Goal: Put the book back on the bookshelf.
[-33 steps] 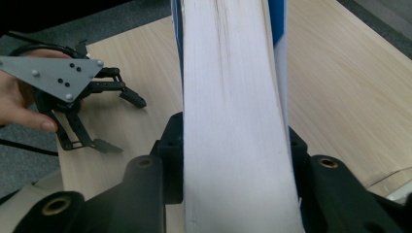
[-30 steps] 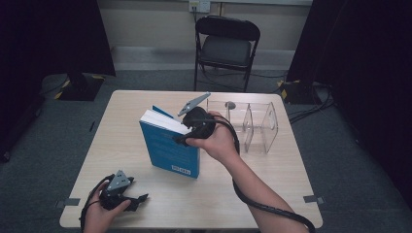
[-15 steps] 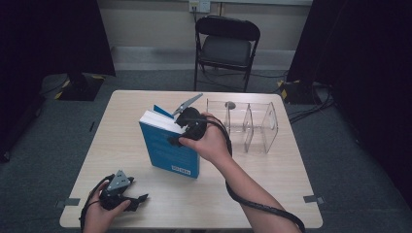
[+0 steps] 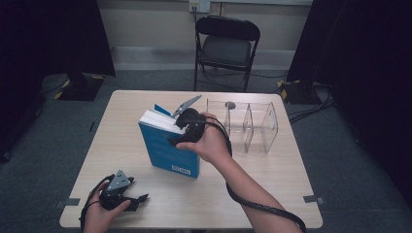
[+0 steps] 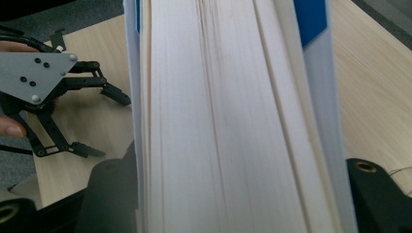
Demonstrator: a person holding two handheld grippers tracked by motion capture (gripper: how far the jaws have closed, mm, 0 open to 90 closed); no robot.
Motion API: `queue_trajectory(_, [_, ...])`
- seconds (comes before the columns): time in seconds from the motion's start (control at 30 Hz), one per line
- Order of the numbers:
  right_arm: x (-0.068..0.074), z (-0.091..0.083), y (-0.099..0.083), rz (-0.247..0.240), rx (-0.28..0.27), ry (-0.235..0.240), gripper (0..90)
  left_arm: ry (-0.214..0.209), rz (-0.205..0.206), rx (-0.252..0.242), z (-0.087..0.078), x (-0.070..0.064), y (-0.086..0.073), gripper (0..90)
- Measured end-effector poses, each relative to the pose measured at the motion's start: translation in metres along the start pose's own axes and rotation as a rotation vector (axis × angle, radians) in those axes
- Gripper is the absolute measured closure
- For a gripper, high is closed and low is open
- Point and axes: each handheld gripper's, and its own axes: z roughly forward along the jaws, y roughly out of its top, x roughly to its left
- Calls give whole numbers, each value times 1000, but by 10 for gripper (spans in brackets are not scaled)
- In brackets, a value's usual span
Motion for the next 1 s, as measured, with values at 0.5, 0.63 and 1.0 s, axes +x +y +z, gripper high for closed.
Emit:
queue_trajectory(0.5, [3,-2,1,22,31,30,611,-2,-4,6,0,0,0,153])
queue_trajectory(0.63, [4,-2,2,34,28,29,615,-2,-7,0,0,0,0,153])
queue_trajectory(1.0, [6,-5,2,67,37,33,619,-4,2,1,0,0,0,152])
